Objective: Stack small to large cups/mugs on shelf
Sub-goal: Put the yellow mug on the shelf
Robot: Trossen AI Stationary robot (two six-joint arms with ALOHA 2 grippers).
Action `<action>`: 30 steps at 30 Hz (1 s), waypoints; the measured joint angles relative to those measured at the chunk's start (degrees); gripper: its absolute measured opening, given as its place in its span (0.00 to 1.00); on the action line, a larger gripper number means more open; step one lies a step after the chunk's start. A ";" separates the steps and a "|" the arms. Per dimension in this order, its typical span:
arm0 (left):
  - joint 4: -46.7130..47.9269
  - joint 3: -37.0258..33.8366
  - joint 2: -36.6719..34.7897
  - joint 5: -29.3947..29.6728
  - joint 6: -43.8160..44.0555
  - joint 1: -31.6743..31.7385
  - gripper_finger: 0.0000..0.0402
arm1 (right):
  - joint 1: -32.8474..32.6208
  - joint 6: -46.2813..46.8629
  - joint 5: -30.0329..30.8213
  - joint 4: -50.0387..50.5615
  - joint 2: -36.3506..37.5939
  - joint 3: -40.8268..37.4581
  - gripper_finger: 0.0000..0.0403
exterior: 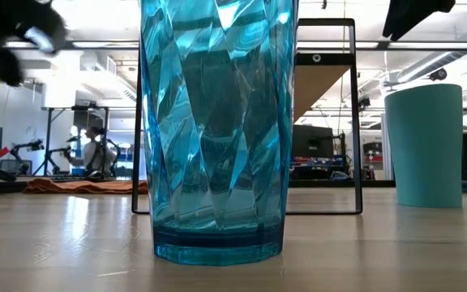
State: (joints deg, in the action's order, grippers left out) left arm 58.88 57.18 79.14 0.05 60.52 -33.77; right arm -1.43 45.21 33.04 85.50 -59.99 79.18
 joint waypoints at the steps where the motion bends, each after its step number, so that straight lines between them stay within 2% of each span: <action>1: 1.34 1.62 -1.08 0.04 -2.20 1.73 0.01 | 0.00 0.02 -0.02 0.00 0.00 0.00 0.35; 7: 18.43 14.92 -6.08 1.92 -15.07 14.06 0.00 | -0.01 0.17 -0.02 -0.02 0.00 0.00 0.34; 12: 27.30 27.67 -4.50 6.67 -28.98 25.50 0.00 | -0.01 0.17 0.00 -0.14 0.01 0.00 0.34; 17: 29.58 37.86 1.60 9.37 -45.15 36.58 0.00 | -0.02 0.71 0.00 -0.44 0.00 0.00 0.34; 24: 25.28 54.37 11.90 11.60 -68.14 50.68 0.00 | -0.02 4.19 -0.02 -0.92 -0.13 -0.02 0.34; 30: 23.55 69.44 23.33 9.61 -81.03 57.16 0.00 | -0.02 5.81 -1.33 -5.04 -0.15 -1.29 0.34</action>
State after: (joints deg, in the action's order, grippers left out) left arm 82.43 126.62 102.47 9.66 -20.52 23.39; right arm -1.45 51.03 31.71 80.45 -60.14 77.89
